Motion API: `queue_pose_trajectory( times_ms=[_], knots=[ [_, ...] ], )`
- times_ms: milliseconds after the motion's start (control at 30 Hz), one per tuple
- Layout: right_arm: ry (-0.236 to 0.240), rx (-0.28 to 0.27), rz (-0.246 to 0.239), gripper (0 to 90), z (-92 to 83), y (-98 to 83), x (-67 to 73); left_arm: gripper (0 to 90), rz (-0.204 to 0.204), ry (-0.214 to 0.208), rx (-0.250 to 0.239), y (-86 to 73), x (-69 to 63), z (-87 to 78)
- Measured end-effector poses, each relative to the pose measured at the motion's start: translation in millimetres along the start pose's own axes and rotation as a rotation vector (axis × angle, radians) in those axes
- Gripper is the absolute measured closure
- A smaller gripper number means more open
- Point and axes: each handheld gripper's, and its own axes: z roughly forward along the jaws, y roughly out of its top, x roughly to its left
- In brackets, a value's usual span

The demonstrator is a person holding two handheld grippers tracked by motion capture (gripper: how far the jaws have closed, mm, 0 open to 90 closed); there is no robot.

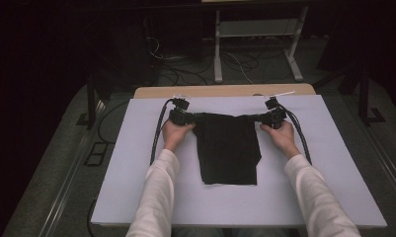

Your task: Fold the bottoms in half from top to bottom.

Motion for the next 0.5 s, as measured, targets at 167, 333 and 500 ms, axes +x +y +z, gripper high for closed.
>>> queue_pose_trajectory(
  times_ms=[167,333,500],
  knots=[
    [0.032,0.006,-0.003,67.1,-6.8,0.1,-0.3,50.2,-0.008,0.020,0.006,1.5,-5.8,-5.5],
    [-0.025,-0.012,-0.063,47.4,-17.2,-0.4,6.5,33.7,0.004,0.015,-0.038,0.7,-12.4,-14.9],
    [-0.053,-0.015,-0.079,21.1,-27.4,0.1,10.1,18.5,0.011,0.035,-0.063,1.9,-15.7,-23.9]
  ],
)
